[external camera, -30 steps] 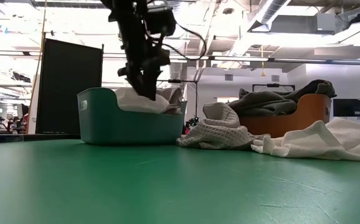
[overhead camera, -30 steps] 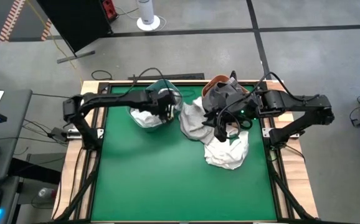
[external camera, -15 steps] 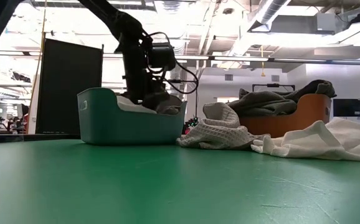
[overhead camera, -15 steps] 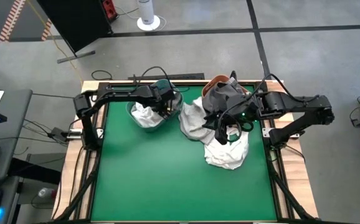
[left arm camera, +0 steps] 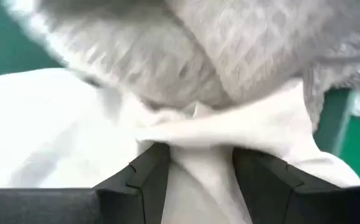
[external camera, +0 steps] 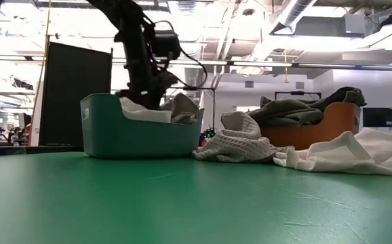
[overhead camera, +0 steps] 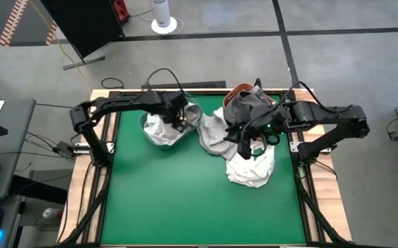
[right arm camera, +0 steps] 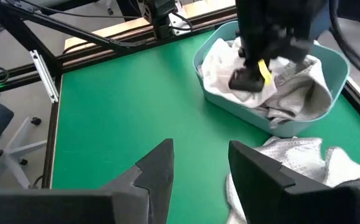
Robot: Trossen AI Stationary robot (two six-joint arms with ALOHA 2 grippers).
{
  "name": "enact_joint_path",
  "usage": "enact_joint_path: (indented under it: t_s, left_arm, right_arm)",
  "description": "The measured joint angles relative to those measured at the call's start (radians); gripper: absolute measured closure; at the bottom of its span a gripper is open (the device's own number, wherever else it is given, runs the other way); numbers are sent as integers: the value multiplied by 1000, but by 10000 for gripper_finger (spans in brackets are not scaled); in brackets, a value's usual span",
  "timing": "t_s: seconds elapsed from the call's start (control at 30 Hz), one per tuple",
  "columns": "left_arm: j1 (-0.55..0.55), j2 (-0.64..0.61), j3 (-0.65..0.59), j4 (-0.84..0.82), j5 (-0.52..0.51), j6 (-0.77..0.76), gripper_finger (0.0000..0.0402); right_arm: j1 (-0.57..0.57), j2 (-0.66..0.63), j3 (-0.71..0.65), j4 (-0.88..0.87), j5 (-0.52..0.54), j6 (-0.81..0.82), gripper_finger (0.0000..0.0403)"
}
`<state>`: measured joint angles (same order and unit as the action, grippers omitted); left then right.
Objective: Sort towels by color in basket
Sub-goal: Put the white towel into the blue bin, then put the gray towel into the blue bin
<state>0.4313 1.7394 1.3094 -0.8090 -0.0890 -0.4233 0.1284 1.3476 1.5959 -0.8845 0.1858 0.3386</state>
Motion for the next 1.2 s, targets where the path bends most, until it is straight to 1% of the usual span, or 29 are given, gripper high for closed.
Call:
enact_joint_path:
  t_s: [0.13, 0.37, 0.47, 0.6, 0.67, 0.77, 0.97, 1.1, 1.2]
  left_arm:
    - [9, -82, 0, -24, 37, -1, 233]
    - [9, -239, 0, -21, 34, -4, 233]
    - [8, -295, 0, 16, 32, 56, 233]
    - [-5, -353, 0, 106, 30, 122, 233]
    - [-12, -377, 1, 148, 29, 129, 233]
    - [-14, -406, 1, 150, 28, 130, 233]
    - [-53, -446, 1, 66, 28, 114, 233]
    - [-99, -462, -3, 24, -17, 141, 233]
    - [-125, -486, -26, 32, -30, 153, 233]
  right_arm:
    - [-4, 0, 0, 0, 0, -24, 223]
    - [-37, 3, -13, -15, 0, -73, 223]
    - [-55, 15, -13, -14, 0, -92, 223]
    - [-79, 50, -13, -12, 0, -125, 223]
    - [-93, 88, -14, -14, 0, -151, 223]
    - [-116, 146, -13, -9, 0, -200, 223]
    - [-152, 293, -13, 0, -7, -281, 223]
    - [-174, 383, -13, -1, -69, -310, 223]
    - [-186, 429, -14, -4, -106, -318, 223]
